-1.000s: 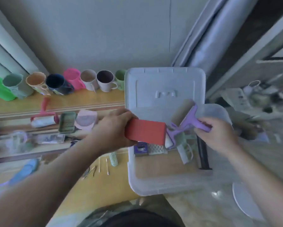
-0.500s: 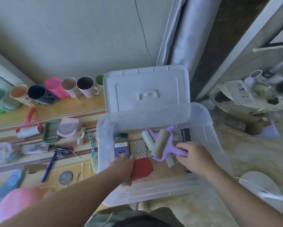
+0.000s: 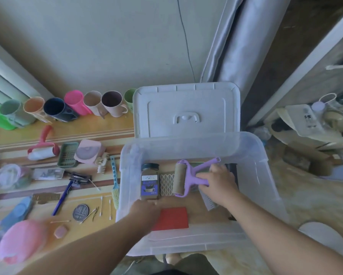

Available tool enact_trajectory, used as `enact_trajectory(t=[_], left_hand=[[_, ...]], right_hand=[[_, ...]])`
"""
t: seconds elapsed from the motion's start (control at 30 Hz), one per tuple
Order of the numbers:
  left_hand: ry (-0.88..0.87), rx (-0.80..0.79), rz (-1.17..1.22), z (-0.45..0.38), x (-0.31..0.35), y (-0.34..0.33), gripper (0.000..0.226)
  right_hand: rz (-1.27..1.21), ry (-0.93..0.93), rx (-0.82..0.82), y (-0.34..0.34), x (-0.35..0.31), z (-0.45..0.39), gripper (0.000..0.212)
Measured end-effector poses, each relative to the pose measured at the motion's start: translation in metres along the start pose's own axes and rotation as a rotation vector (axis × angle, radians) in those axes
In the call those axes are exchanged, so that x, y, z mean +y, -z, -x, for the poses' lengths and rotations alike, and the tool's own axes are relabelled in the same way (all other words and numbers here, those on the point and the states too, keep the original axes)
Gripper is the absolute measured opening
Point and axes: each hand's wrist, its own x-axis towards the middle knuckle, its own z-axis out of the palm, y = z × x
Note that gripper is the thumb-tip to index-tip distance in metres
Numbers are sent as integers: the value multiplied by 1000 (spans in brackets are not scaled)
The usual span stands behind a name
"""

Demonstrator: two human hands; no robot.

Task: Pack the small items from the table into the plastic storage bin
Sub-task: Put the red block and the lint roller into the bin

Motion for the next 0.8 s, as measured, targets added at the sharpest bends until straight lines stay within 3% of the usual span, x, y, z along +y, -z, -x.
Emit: enact_trajectory(t=[0.1, 0.17, 0.3, 0.37, 0.43, 0.57, 0.8], left_hand=[[-10, -3, 3, 8, 4, 5, 31], [-65, 83, 91, 18, 3, 12, 37], [-363, 519, 422, 47, -26, 24, 43], [-288, 816, 450, 55, -49, 24, 37], [-110, 967, 450, 57, -73, 20, 36], [94, 965, 489, 53, -110, 7, 43], [168, 915, 606, 40, -164, -28, 51]], right_hand=[[64, 62, -16, -10, -17, -23, 26], [73, 43, -62, -20, -21, -32, 33], [-50, 52, 78, -47, -21, -40, 23], [-41, 49, 110, -55, -21, -39, 28], [-11, 32, 127, -55, -27, -36, 39], [-106, 85, 180, -27, -57, -35, 51], [-224, 335, 415, 31, -172, -39, 52]])
